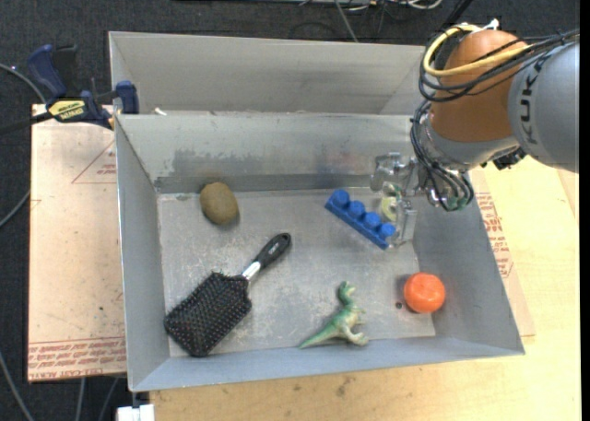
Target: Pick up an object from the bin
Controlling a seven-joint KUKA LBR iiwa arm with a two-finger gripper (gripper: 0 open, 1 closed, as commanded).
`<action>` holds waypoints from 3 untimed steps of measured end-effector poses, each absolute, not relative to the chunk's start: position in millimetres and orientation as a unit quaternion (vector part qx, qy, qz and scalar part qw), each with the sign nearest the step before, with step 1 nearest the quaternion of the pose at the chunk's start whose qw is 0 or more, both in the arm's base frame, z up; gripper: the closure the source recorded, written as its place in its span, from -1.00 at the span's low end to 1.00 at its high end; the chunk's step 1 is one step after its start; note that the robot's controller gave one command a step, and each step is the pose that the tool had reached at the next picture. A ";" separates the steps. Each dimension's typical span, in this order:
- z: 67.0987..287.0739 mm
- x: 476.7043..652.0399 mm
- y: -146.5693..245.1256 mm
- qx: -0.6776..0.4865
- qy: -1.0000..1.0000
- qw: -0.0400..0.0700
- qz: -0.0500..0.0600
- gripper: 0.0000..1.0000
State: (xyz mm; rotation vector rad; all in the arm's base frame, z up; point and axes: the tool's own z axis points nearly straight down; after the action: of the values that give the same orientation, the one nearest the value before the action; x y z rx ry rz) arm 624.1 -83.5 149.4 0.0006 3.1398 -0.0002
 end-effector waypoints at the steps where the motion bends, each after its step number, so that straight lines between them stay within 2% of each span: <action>1: 70.0 631.4 -53.5 0.034 0.999 0.003 0.001 -1.00; 2: 70.6 628.7 -53.4 0.125 0.992 0.001 0.001 -1.00; 3: 70.1 630.4 -52.9 0.082 0.997 0.003 0.000 -1.00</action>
Offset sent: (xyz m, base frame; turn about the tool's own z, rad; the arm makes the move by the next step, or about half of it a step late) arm 0.0022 0.0289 -0.0794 0.3165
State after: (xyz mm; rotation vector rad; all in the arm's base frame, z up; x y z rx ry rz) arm 630.4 -52.9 70.1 0.2569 3.1257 0.0015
